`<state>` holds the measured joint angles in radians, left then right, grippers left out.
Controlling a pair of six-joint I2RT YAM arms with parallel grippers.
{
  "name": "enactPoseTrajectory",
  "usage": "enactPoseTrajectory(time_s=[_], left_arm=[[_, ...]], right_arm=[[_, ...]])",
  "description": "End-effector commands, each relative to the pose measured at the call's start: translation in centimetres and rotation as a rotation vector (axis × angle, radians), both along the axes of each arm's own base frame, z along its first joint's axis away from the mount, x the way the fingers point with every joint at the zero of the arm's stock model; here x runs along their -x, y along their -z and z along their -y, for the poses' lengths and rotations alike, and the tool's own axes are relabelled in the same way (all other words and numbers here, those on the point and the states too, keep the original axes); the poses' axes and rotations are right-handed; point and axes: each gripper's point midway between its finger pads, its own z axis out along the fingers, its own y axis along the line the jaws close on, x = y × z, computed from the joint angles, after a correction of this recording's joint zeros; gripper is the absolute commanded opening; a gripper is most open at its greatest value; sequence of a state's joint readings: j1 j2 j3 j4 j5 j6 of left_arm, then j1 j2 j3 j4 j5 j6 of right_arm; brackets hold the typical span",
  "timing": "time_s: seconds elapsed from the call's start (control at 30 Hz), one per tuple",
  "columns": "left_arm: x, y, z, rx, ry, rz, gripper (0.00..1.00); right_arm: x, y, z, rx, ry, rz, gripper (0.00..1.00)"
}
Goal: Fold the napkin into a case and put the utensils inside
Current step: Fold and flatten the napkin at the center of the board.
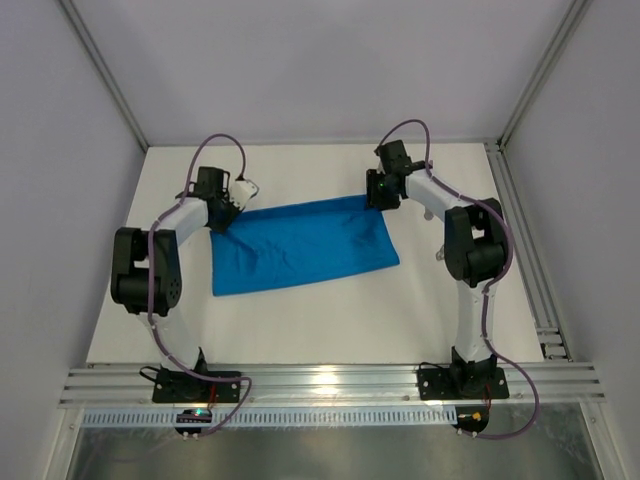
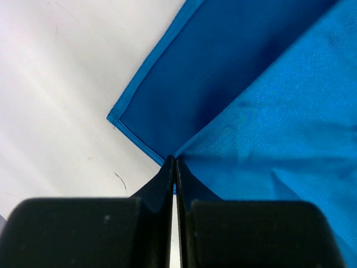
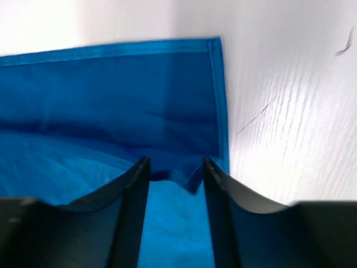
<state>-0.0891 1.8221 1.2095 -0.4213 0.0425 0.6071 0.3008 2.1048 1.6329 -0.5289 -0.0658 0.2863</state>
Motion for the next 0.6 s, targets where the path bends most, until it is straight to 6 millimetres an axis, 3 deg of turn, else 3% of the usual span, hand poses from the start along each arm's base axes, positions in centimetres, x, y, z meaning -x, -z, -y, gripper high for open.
enactPoseTrajectory(time_s=[0.0, 0.1, 0.13, 0.2, 0.27, 0.3, 0.37, 0.47, 0.57], left_arm=[[-2.8, -1.4, -0.8, -0.003, -0.045, 0.08, 0.0], [-3.0, -1.0, -0.7, 0.004, -0.046, 0.07, 0.0], [-3.0, -1.0, -0.6, 0.006, -0.049, 0.069, 0.0], [-3.2, -0.6, -0.6, 0.012, -0.054, 0.064, 0.0], [-3.3, -0.5, -0.4, 0.02, -0.058, 0.064, 0.0], [-3.4, -0.3, -0.4, 0.028, -0.064, 0.06, 0.0], [-3.5, -0.2, -0.3, 0.036, -0.075, 0.059, 0.0], [-3.6, -0.2, -0.2, 0.042, -0.086, 0.061, 0.0], [-3.6, -0.2, -0.2, 0.046, -0.089, 0.062, 0.0]], right_arm=[[-3.2, -2.6, 0.7, -0.012, -0.012, 0.106, 0.51], [-4.9, -5.6, 1.1, -0.08, -0.048, 0.19, 0.56], [-5.4, -7.0, 2.0, -0.097, -0.047, 0.224, 0.58], [-5.7, -8.0, 2.8, -0.116, -0.057, 0.245, 0.58], [-5.5, -7.3, 3.9, -0.1, -0.047, 0.219, 0.58], [-4.7, -6.1, 4.2, -0.087, -0.05, 0.174, 0.58], [-3.3, -3.9, 3.7, -0.102, -0.089, 0.118, 0.57], [-2.6, -2.3, 2.8, -0.13, -0.135, 0.091, 0.53], [-3.4, -2.7, 1.8, -0.135, -0.182, 0.158, 0.48]])
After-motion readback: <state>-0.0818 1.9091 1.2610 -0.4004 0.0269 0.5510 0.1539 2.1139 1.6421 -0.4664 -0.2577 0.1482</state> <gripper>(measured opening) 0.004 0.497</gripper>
